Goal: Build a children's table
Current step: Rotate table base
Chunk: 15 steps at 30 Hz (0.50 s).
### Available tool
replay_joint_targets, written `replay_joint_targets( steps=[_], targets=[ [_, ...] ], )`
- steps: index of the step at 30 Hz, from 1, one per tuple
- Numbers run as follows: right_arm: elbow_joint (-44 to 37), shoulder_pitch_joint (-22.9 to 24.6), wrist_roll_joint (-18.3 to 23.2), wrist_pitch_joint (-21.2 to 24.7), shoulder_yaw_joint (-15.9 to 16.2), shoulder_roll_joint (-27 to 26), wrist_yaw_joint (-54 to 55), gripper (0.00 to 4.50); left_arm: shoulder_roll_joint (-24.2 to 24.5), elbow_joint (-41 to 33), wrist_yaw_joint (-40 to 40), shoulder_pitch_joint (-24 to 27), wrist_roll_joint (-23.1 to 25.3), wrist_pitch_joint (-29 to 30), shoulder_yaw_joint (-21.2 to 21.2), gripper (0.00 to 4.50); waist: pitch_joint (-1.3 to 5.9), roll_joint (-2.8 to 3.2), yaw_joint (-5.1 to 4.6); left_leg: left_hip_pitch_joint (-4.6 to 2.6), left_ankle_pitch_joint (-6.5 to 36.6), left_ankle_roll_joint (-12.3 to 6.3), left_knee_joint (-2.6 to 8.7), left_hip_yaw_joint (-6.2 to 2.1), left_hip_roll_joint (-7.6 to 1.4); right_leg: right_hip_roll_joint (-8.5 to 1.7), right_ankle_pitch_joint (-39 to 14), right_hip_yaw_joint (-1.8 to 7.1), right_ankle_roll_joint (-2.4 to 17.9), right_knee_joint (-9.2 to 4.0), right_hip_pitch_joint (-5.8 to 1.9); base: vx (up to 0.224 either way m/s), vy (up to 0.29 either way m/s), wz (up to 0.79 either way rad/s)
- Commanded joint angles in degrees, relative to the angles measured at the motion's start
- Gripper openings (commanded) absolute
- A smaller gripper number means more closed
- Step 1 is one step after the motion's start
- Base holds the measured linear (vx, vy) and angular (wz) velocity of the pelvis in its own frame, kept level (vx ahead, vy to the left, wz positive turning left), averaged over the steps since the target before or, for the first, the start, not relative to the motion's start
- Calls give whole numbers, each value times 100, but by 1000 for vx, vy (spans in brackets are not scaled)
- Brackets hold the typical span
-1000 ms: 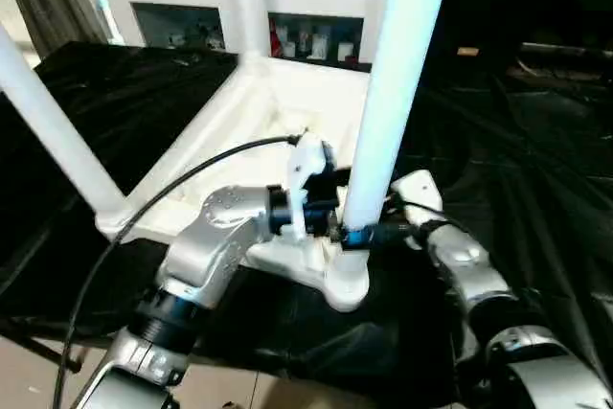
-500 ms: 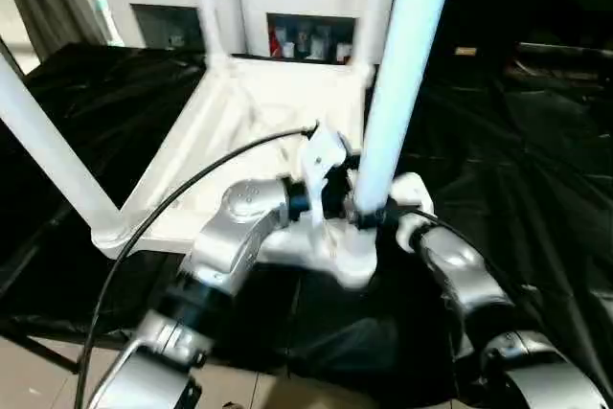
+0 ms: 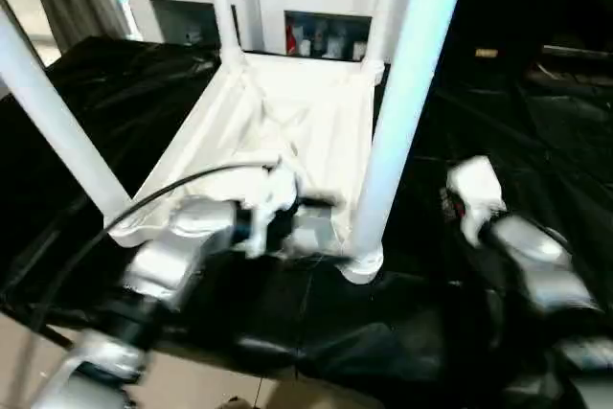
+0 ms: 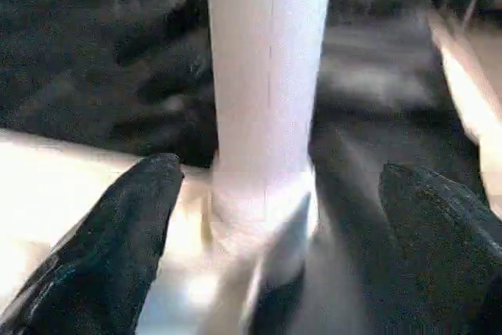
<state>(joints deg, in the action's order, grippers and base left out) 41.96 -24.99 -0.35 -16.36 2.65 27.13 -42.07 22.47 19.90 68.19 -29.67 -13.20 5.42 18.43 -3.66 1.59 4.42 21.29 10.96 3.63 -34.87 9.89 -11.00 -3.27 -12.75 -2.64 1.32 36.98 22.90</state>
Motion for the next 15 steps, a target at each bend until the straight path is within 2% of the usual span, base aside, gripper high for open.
replay_joint_targets(
  steps=[1,2,4,6,7,8,9,11,14,15],
  targets=[
    [-443,167,37,112,318,120,-681,264,65,236,31,-152,310,-190,83,432,396,-34,14,-25,939,-498,339,-18,-162,-363,-150,241,1367,-477,-372,0,0,0],
    [-728,327,74,219,494,241,-1039,264,133,430,154,-234,453,-311,198,421,396,-29,21,-31,972,-477,351,-28,-168,-382,-330,240,1332,-490,-363,0,0,0],
    [-907,411,99,289,593,300,-1216,264,174,541,265,-286,514,-356,284,414,385,-26,39,-26,992,-458,365,-37,-170,-386,-534,251,1249,-514,-362,0,0,0],
    [-1232,545,163,417,730,377,-1479,264,204,681,438,-364,537,-352,376,379,393,-21,48,-33,1006,-405,373,-47,-184,-406,-619,250,1267,-520,-352,0,0,0],
    [-1354,576,199,490,755,382,-1550,264,173,779,424,-421,554,-398,378,379,395,-31,48,-27,976,-396,372,-48,-188,-408,-565,258,1298,-503,-352,0,0,0],
    [-1595,643,293,653,778,393,-1688,264,125,924,432,-500,583,-457,369,375,391,-14,55,-32,949,-416,363,-38,-167,-385,-528,258,1303,-523,-346,0,0,0],
    [-1777,684,374,770,803,398,-1800,264,74,1068,436,-576,612,-509,360,375,412,-21,73,-38,897,-429,356,-44,-184,-404,-373,267,1332,-491,-352,0,0,0],
    [-2110,785,499,960,878,443,-2020,264,-13,1307,484,-681,650,-597,345,338,406,-17,101,-29,831,-456,358,-54,-180,-396,-281,257,1327,-489,-357,0,0,0],
    [-2540,947,640,1217,987,578,-2327,264,-126,1672,530,-832,714,-741,343,331,426,-32,122,-14,726,-520,343,-55,-179,-411,-35,254,1352,-474,-376,0,0,0],
    [-2679,1003,675,1310,1006,623,-2398,264,-176,1797,512,-893,711,-769,322,304,434,-31,127,-10,713,-537,341,-59,-188,-420,53,253,1382,-456,-372,0,0,0]
  ],
)
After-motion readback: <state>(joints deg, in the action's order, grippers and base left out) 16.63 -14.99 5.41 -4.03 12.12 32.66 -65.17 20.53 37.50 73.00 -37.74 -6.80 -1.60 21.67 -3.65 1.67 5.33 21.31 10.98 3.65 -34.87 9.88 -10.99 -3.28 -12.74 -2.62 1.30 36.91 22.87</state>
